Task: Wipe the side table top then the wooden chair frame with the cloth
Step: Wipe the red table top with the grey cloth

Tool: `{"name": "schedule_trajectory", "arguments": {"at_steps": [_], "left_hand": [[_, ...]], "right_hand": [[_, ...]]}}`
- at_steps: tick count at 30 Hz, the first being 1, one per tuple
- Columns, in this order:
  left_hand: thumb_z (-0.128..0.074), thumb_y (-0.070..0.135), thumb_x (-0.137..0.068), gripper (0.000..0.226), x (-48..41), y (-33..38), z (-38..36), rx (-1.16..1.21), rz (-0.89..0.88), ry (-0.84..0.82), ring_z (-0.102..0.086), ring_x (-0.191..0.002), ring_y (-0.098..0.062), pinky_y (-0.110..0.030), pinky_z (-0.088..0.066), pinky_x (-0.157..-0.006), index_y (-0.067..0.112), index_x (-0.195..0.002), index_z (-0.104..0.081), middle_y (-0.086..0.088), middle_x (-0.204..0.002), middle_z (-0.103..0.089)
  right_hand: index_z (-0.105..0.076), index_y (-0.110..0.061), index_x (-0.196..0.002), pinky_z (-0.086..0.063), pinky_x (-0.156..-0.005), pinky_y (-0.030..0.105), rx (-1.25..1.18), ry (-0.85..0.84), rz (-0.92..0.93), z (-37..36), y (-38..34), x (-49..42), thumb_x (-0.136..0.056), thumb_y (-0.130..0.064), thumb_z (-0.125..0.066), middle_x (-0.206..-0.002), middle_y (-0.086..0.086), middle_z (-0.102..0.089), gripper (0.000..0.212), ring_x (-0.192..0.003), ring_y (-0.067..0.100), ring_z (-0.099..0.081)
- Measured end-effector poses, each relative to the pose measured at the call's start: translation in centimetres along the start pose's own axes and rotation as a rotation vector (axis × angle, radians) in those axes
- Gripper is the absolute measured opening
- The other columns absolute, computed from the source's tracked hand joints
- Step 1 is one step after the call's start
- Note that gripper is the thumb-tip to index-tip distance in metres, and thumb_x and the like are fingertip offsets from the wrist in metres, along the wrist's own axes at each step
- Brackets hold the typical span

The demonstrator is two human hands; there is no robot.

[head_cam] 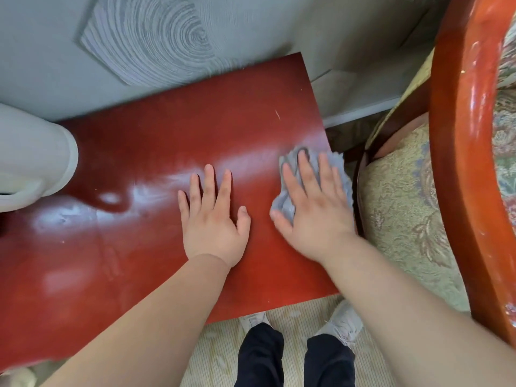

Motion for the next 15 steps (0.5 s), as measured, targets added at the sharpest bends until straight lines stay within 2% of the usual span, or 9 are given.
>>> {"name": "schedule_trajectory", "arguments": {"at_steps": [3,5,11,15], "left_hand": [[-0.031,0.051,-0.097,0.074,-0.1,0.0,0.1,-0.004,0.003,-0.002,-0.004,-0.162,-0.033,-0.057,-0.007,-0.129,0.03,-0.167,-0.018,-0.004,-0.176,-0.008],[-0.032,0.05,-0.097,0.075,0.0,0.2,0.1,-0.002,0.001,0.0,-0.004,-0.162,-0.032,-0.057,-0.007,-0.129,0.03,-0.167,-0.018,-0.004,-0.176,-0.008],[-0.032,0.051,-0.096,0.075,-0.1,0.2,0.1,-0.001,-0.002,0.003,-0.004,-0.162,-0.032,-0.057,-0.008,-0.129,0.03,-0.167,-0.018,-0.003,-0.176,-0.009],[-0.033,0.05,-0.096,0.075,-0.1,0.2,0.0,-0.002,0.0,0.006,-0.005,-0.162,-0.033,-0.057,-0.008,-0.129,0.03,-0.166,-0.021,-0.003,-0.176,-0.01]], "right_hand": [[-0.007,-0.028,-0.166,0.002,-0.127,0.059,0.001,-0.036,-0.077,1.1,1.3,-5.3,-0.093,-0.071,-0.031,-0.174,0.006,0.0,0.088,-0.156,0.044,0.011],[-0.006,-0.027,-0.166,0.0,-0.126,0.06,-0.005,-0.041,-0.107,1.3,1.6,-5.7,-0.094,-0.07,-0.032,-0.174,0.005,0.001,0.087,-0.156,0.046,0.011],[-0.021,-0.017,-0.165,-0.009,-0.126,0.061,0.013,-0.03,-0.135,-0.5,0.9,4.4,-0.097,-0.065,-0.038,-0.173,0.01,-0.007,0.084,-0.155,0.05,0.005],[-0.022,-0.019,-0.165,-0.008,-0.127,0.059,0.009,-0.011,-0.106,-0.5,0.9,3.5,-0.093,-0.065,-0.043,-0.173,0.011,-0.009,0.088,-0.157,0.046,0.004]]}}
Point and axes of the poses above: each hand's wrist, its own x-axis away from the middle knuckle, its own z-axis out of the back of the hand, y = z × x, the point moved 7 cm from there along -x, towards the middle knuckle
